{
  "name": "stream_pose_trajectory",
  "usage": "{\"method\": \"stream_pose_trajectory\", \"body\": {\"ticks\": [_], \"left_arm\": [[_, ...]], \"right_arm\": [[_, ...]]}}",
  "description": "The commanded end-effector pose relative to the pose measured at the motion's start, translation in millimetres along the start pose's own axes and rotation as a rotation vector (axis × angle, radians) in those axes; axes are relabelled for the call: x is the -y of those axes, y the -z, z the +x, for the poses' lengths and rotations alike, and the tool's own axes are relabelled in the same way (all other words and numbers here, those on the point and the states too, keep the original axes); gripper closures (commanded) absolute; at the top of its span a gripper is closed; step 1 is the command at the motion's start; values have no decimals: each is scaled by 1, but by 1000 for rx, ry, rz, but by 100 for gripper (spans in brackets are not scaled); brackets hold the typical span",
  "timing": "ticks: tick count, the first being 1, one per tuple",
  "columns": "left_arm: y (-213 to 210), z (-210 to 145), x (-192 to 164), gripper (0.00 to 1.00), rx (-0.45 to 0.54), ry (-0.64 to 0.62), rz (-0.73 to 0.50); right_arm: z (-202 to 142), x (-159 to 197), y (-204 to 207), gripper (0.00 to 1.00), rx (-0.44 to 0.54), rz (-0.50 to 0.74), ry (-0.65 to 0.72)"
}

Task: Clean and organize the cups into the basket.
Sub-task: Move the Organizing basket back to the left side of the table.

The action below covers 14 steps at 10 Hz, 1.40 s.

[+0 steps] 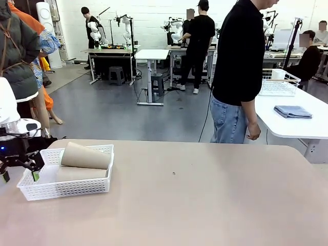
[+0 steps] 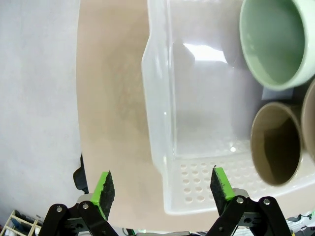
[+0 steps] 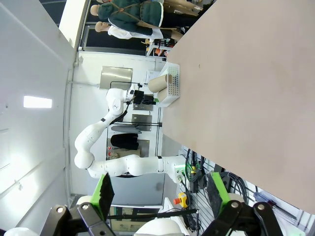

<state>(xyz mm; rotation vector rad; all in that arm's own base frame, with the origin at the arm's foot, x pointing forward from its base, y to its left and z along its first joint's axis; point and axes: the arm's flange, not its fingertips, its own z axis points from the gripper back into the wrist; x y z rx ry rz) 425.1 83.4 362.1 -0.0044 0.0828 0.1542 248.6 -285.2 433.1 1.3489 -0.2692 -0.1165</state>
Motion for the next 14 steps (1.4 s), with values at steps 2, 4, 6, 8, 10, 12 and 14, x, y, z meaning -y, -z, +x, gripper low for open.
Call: {"method": "stream_pose_trajectory", "body": {"ticks": [2, 4, 6, 8, 10, 12, 14], "left_arm": [[-13, -90, -14, 0, 37, -26, 100], [-6, -133, -31, 0, 96, 14, 98], [2, -151, -39, 0, 132, 15, 99], [-55, -84, -38, 0, 111, -3, 86], [-55, -84, -38, 0, 111, -3, 86], [-55, -84, -38, 0, 111, -3, 86], [-56, -84, -39, 0, 116, -4, 86]], "right_arm": [[-2, -1, 1, 0, 6, -3, -1], [-2, -1, 1, 0, 6, -3, -1], [-2, -1, 1, 0, 6, -3, -1], [-2, -1, 1, 0, 6, -3, -1], [-2, -1, 1, 0, 6, -3, -1], [-2, -1, 1, 0, 6, -3, -1], [-2, -1, 1, 0, 6, -3, -1]]}}
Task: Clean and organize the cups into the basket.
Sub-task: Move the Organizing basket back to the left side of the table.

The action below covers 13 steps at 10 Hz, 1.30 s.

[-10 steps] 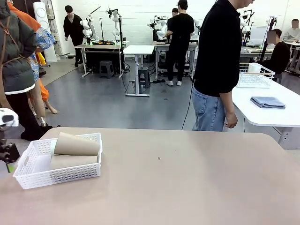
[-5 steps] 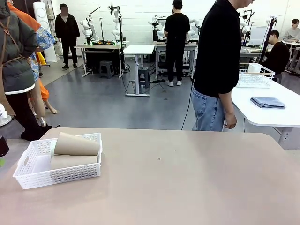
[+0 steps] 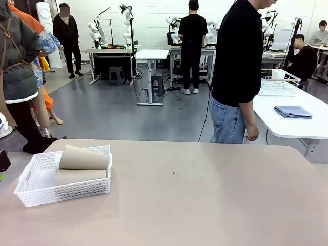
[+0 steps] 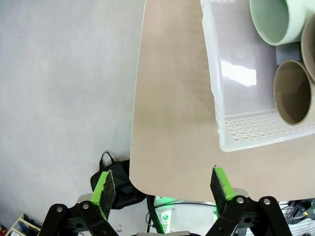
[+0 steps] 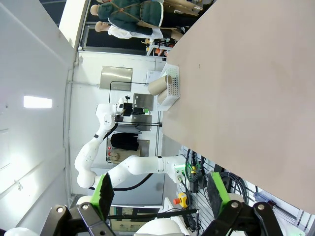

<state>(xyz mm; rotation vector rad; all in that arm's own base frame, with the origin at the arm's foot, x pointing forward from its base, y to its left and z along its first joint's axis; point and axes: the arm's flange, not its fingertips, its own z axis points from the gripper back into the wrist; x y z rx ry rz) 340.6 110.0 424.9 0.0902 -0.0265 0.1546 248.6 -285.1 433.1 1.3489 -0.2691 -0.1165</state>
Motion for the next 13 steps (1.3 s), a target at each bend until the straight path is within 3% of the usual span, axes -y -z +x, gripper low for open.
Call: {"method": "stream_pose_trajectory", "body": {"ticks": [1, 3, 5, 7, 8, 11, 13], "left_arm": [[-17, -1, -13, 0, -104, 85, -236], [-57, -9, -57, 0, -244, 260, -559], [-76, -3, -103, 0, -282, 281, -803], [-81, 23, -158, 0, -430, 342, -1024], [-77, 31, -177, 0, -436, 332, -1099], [-60, 50, -230, 0, -328, 186, -1269], [-57, 48, -258, 0, -280, 176, -1355]], "right_arm": [[-2, -1, 1, 0, 6, -3, -1], [-2, -1, 1, 0, 6, -3, -1], [-2, -1, 1, 0, 6, -3, -1], [-2, -1, 1, 0, 6, -3, -1], [-2, -1, 1, 0, 6, -3, -1], [-2, -1, 1, 0, 6, -3, -1], [-2, -1, 1, 0, 6, -3, -1]]}}
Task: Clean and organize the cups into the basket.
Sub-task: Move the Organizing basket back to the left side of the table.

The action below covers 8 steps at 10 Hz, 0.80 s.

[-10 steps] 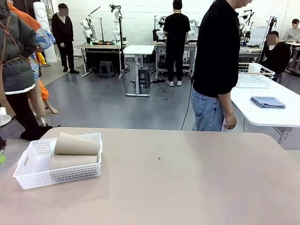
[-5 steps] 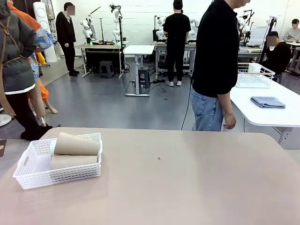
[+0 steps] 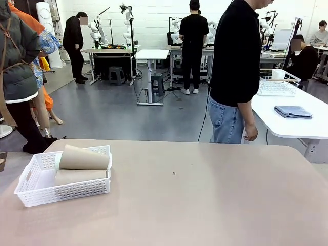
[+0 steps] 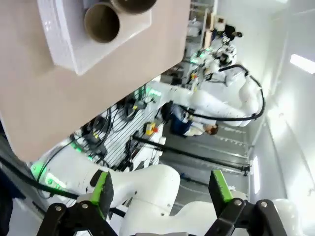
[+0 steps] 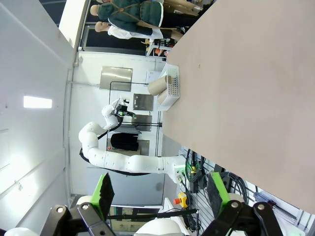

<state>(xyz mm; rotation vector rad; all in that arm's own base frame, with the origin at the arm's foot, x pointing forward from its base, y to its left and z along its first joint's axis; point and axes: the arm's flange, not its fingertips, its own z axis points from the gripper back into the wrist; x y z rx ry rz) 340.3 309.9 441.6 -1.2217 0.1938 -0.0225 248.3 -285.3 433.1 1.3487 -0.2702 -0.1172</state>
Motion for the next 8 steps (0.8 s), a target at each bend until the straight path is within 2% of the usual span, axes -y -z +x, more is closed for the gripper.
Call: {"method": "stream_pose_trajectory", "body": {"ticks": [1, 3, 8], "left_arm": [[-81, -15, 42, 0, 21, 116, -45], [-83, -30, 41, 0, 59, 226, -37], [-83, -42, 49, 0, 160, 355, -19]], "right_arm": [[-2, -1, 1, 0, 5, -3, -1], [-2, -1, 1, 0, 5, -3, -1], [-2, -1, 1, 0, 5, -3, -1]]}}
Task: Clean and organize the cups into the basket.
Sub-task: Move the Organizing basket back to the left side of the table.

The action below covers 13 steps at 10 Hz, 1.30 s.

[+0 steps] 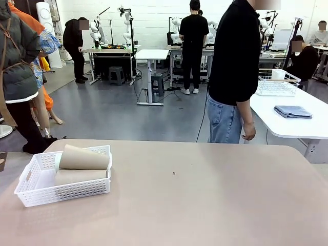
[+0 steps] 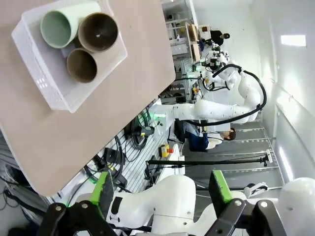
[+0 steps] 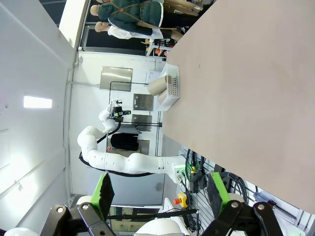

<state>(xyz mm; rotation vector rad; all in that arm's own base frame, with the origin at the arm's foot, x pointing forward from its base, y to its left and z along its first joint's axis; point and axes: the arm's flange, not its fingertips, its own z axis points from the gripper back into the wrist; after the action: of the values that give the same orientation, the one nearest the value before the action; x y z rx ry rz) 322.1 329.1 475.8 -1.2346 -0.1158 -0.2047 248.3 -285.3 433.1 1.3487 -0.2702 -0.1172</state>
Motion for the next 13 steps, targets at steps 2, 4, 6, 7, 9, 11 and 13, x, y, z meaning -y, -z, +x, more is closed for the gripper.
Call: {"method": "stream_pose_trajectory", "body": {"ticks": [2, 4, 6, 7, 9, 11, 13], "left_arm": [[-57, -4, 28, 0, 56, 95, -46], [-55, -3, 29, 0, 96, 137, -85], [-54, -1, 28, 0, 115, 139, -110], [-56, -1, 28, 0, 138, 149, -131], [-54, -2, 28, 0, 155, 149, -156], [4, 11, 4, 0, 143, 123, -86], [4, 11, 4, 0, 143, 123, -86]], "right_arm": [[-2, -1, 1, 0, 5, -3, -1], [-2, -1, 1, 0, 5, -3, -1], [-2, -1, 1, 0, 5, -3, -1], [-2, -1, 1, 0, 5, -3, -1], [-2, -1, 1, 0, 5, -3, -1], [-2, -1, 1, 0, 5, -3, -1], [-2, -1, 1, 0, 5, -3, -1]]}}
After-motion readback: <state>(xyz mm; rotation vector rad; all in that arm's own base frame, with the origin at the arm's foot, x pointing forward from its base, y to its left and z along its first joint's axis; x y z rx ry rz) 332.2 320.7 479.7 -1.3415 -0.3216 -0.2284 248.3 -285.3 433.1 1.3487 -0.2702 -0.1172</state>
